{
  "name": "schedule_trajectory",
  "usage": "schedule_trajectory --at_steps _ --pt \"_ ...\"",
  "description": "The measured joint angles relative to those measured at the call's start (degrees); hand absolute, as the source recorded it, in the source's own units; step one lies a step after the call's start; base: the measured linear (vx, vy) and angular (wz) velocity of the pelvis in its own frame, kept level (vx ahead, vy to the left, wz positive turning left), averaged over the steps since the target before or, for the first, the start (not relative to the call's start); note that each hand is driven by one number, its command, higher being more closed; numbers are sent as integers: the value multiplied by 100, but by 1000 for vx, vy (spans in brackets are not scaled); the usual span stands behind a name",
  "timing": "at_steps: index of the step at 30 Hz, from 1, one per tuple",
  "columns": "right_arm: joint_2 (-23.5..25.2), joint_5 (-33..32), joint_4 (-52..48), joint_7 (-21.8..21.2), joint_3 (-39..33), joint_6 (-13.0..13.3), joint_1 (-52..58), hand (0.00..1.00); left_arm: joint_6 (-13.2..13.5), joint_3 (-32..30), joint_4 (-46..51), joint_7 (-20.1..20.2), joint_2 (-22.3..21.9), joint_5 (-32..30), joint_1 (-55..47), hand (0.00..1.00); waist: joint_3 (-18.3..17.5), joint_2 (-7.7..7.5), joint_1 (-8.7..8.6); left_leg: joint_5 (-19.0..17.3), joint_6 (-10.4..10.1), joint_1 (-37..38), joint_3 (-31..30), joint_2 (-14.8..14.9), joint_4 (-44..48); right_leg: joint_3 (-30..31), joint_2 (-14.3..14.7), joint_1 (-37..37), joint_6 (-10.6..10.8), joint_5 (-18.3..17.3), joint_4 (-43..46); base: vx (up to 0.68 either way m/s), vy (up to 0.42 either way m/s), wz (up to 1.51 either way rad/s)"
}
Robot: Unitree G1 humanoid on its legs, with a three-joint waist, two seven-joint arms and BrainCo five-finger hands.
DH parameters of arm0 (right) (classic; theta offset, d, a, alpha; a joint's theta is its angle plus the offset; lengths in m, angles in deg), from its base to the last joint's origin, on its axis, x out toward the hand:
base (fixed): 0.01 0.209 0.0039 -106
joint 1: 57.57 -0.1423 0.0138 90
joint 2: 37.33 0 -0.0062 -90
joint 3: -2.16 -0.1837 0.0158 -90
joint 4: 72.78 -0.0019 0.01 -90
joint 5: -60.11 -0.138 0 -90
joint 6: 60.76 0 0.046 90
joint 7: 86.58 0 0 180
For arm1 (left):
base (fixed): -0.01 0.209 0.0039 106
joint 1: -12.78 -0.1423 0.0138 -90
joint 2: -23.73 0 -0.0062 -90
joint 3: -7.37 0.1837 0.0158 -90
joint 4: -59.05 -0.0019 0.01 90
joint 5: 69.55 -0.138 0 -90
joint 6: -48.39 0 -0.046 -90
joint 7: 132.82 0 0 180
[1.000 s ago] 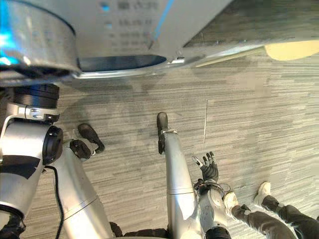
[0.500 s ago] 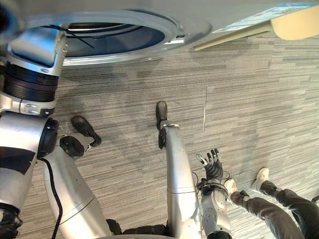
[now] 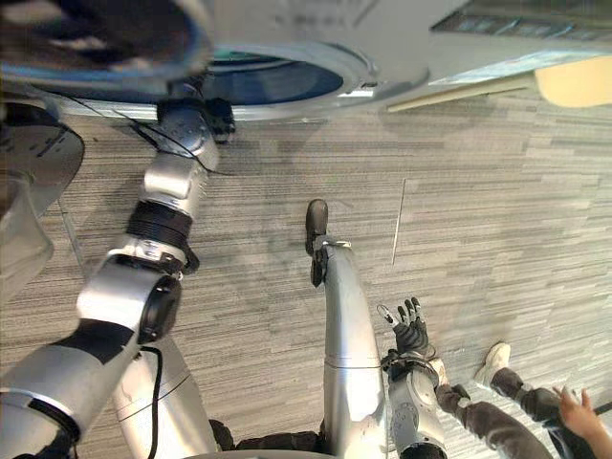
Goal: Pick up the laundry basket with both hands and put the clothes into the washing machine.
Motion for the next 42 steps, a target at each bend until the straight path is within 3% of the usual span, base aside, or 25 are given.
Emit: schedule_trajectory --at_steps 6,11,13,17,27,33,38,42 --pt "-150 43 265 144 93 -109 -308 0 105 -62 -30 70 -489 33 -1070 0 -5 5 28 272 -16 848 273 -256 -781 -56 -191 707 -46 32 -534 70 -15 24" --pt "-99 93 377 244 272 -123 -532 0 -144 199 -349 108 -624 260 -1909 0 -7 13 28 513 -51 1769 475 -525 -1548 -130 -440 1502 -59 41 -992 100 -17 30" --pt "-121 131 453 246 364 -131 -565 0 -268 347 -422 118 -664 292 -2552 0 -30 57 107 558 -65 2387 621 -610 -1912 -137 -539 2056 -54 59 -1292 134 -20 19" --pt "-110 133 714 236 479 -253 -551 0 -280 437 -423 189 -650 491 -3271 0 -101 115 150 662 -69 3281 778 -807 -2500 -184 -698 2904 3 122 -1759 101 -3 20" --pt "-109 349 1404 143 459 -408 -233 0 -107 1101 -457 776 -400 173 -4423 0 -891 446 160 991 -119 5249 901 -1400 -3938 -475 -1116 4752 125 222 -2662 91 0 19" --pt "-171 547 2448 -75 -306 -579 -4 0 -51 1148 -1068 1252 -212 -604 -5432 0 -1562 714 131 1429 -122 6228 573 -1744 -4896 -1029 -1315 5840 181 180 -3178 69 -19 37" --pt "-213 664 3114 -309 -722 -659 155 0 -63 844 -1488 1409 -33 -664 -6269 0 -2109 812 127 1892 -242 7028 371 -1812 -6041 -1405 -1196 6577 233 268 -3882 41 -29 24" --pt "-210 833 3385 -432 -1061 -796 277 0 -70 657 -1721 1601 -21 -745 -6609 0 -2325 835 133 2177 -274 7477 219 -1802 -6703 -1670 -1032 7097 256 453 -4436 74 -14 22"
